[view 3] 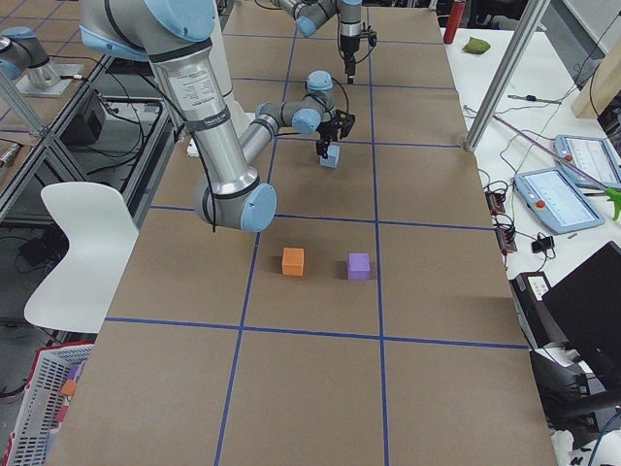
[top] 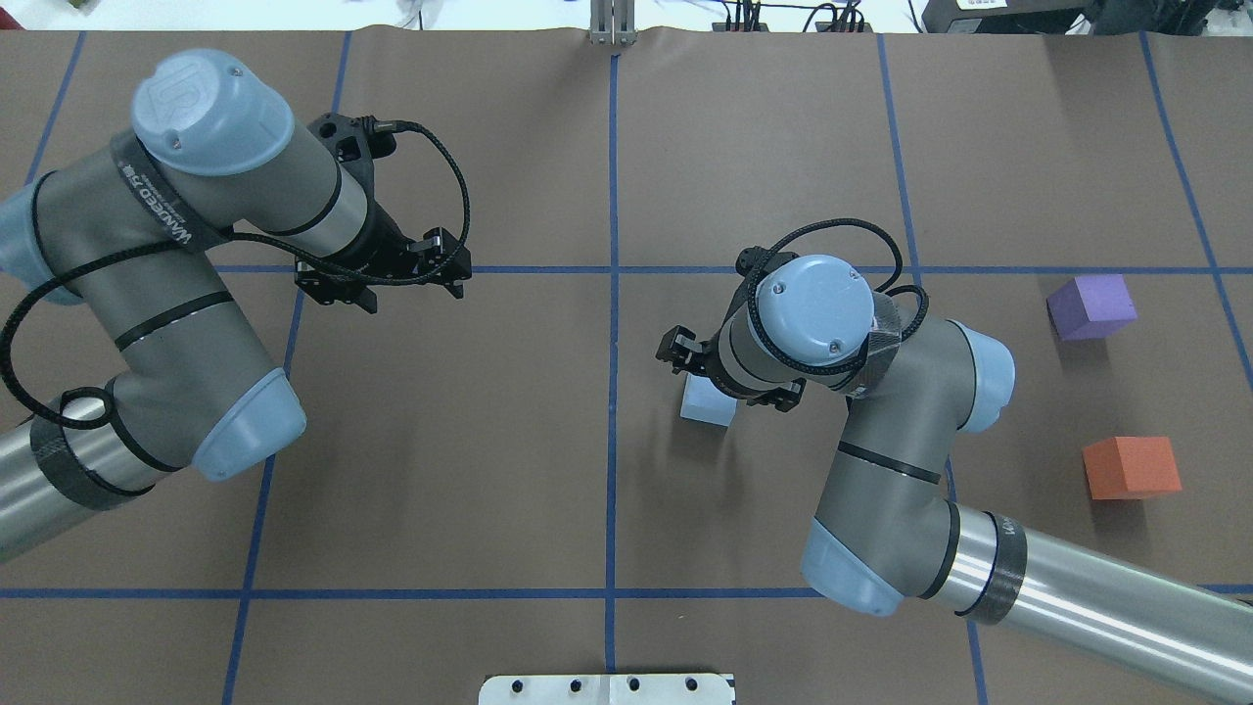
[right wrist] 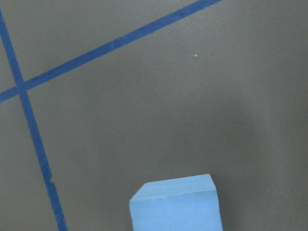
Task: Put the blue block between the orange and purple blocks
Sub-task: 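Grasp the light blue cube with the right gripper while the left gripper withdraws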
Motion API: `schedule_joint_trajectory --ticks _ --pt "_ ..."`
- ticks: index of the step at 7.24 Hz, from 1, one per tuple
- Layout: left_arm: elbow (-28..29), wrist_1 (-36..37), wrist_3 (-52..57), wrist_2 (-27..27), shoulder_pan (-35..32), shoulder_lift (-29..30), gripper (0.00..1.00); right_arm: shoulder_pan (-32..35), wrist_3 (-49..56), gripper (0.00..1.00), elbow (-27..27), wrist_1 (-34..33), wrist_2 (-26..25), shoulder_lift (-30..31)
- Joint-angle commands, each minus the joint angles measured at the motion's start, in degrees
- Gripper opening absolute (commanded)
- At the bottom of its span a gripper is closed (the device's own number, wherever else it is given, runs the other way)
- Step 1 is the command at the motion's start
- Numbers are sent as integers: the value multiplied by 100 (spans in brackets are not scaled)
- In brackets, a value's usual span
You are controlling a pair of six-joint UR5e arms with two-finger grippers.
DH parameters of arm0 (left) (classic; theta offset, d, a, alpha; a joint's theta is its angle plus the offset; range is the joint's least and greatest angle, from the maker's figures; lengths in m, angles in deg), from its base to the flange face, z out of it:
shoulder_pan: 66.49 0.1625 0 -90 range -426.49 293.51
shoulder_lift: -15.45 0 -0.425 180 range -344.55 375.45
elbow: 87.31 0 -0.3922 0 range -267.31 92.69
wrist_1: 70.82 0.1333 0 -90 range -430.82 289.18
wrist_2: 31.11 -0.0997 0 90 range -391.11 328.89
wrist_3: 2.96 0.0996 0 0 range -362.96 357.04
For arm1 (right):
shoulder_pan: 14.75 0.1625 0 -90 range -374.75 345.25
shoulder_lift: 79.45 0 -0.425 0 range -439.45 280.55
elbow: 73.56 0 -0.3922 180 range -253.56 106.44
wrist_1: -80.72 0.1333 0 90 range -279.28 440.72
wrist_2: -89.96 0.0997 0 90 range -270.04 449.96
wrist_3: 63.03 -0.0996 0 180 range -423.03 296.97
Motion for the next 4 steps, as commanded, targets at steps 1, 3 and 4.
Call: schedule_joint_trajectory --ticks 1,3,4 --pt "0 0 0 0 1 -9 100 -1 147 98 96 5 -7 -3" --pt "0 0 0 0 10 -9 100 -79 192 98 167 22 -25 -38" --pt "0 0 0 0 10 -9 100 -88 192 97 211 31 -25 -56"
